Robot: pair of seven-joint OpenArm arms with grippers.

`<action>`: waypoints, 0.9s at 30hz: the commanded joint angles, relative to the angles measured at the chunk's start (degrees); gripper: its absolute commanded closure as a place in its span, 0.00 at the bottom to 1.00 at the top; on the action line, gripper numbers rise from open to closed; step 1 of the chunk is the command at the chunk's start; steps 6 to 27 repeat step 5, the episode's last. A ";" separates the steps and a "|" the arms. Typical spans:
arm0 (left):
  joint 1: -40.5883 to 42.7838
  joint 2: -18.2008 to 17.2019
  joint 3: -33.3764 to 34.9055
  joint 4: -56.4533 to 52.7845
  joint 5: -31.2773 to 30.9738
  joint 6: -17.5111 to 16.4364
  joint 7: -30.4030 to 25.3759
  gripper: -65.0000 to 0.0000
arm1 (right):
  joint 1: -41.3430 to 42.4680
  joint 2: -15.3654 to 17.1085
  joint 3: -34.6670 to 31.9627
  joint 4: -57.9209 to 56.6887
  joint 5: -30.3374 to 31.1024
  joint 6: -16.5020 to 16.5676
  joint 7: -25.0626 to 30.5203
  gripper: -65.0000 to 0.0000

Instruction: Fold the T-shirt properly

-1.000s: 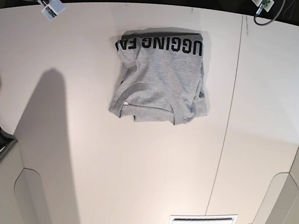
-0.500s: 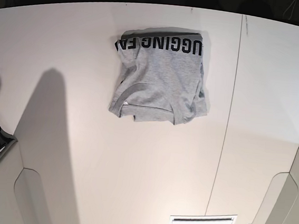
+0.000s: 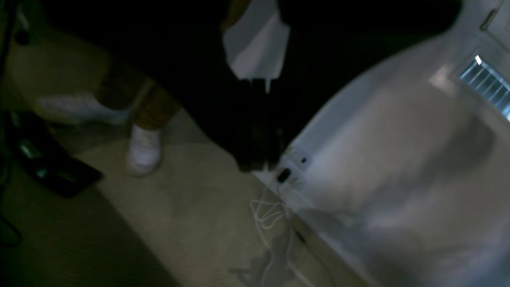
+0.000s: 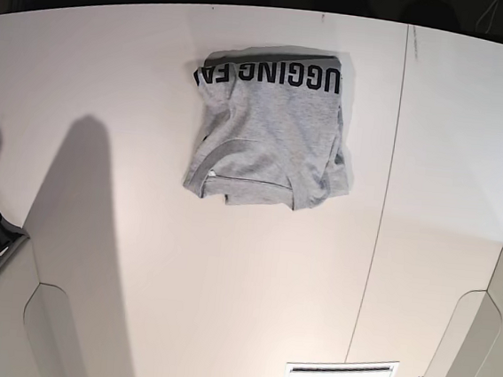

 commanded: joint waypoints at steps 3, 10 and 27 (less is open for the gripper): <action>0.59 0.46 0.55 -0.79 0.22 -0.44 0.44 1.00 | 1.11 0.76 0.04 -0.52 0.55 0.59 -0.09 1.00; 0.28 0.90 0.52 -0.76 0.17 -0.48 0.42 1.00 | 2.25 0.76 0.04 -0.50 3.19 0.59 0.39 1.00; 0.28 0.90 0.52 -0.76 0.17 -0.48 0.42 1.00 | 2.25 0.76 0.04 -0.50 3.19 0.59 0.39 1.00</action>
